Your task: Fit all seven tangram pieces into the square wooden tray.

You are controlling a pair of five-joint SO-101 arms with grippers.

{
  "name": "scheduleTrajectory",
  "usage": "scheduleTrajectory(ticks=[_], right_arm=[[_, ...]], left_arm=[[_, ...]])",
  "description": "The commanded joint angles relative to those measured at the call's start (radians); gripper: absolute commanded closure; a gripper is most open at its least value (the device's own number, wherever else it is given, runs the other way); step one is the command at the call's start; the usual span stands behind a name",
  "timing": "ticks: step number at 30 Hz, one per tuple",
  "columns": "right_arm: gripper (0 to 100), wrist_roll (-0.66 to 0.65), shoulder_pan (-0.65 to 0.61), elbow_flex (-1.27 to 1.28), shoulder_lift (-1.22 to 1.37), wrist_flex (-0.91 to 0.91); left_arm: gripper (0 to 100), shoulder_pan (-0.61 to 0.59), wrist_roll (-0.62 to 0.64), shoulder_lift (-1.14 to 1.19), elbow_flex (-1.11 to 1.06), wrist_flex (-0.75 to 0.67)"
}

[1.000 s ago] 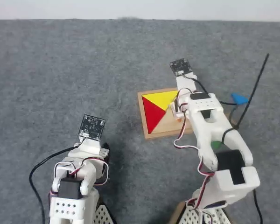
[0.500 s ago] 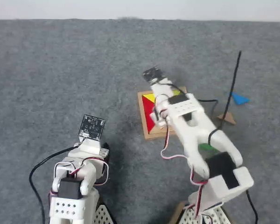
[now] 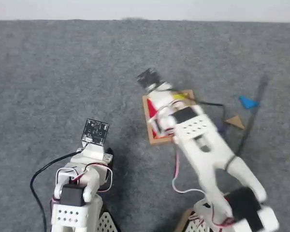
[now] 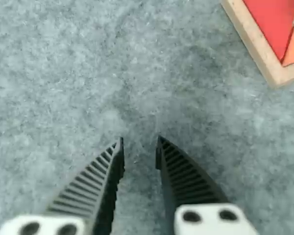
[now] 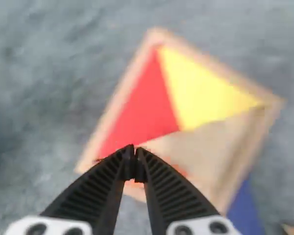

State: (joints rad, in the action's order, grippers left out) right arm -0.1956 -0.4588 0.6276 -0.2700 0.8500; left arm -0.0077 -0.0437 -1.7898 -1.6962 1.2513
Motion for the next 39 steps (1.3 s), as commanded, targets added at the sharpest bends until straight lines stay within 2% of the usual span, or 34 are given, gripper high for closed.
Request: scheduleTrajectory(ticks=[1,7,12,14,20,24,30,32,37,39], right_arm=[[99.2,-0.031,0.139,-0.015,-0.09,0.018],[98.9,-0.032,0.409,-0.083,-0.028,0.17],[98.8,-0.081,0.521,-0.13,0.077,0.228],[98.8,-0.054,0.576,-0.153,0.133,0.222],[98.8,0.281,0.685,-0.288,0.298,0.262],[98.9,0.391,0.705,-0.393,0.381,0.329],[98.6,0.634,0.702,-0.546,0.518,0.332],[94.6,0.695,0.682,-0.595,0.573,0.337],[77.1,0.833,0.668,-0.657,0.696,0.331],[76.4,0.855,0.677,-0.674,0.736,0.331]], left_arm=[[90,-0.008,0.009,-0.012,0.013,0.003],[90,-0.008,0.009,-0.012,0.013,0.003],[90,-0.008,0.009,-0.012,0.013,0.003],[90,-0.008,0.009,-0.012,0.013,0.003],[90,-0.008,0.009,-0.012,0.013,0.003],[90,-0.008,0.009,-0.012,0.013,0.003],[90,-0.008,0.009,-0.012,0.013,0.003],[90,-0.008,0.009,-0.012,0.013,0.003],[90,-0.008,0.009,-0.012,0.013,0.003],[90,-0.008,0.009,-0.012,0.013,0.003]])
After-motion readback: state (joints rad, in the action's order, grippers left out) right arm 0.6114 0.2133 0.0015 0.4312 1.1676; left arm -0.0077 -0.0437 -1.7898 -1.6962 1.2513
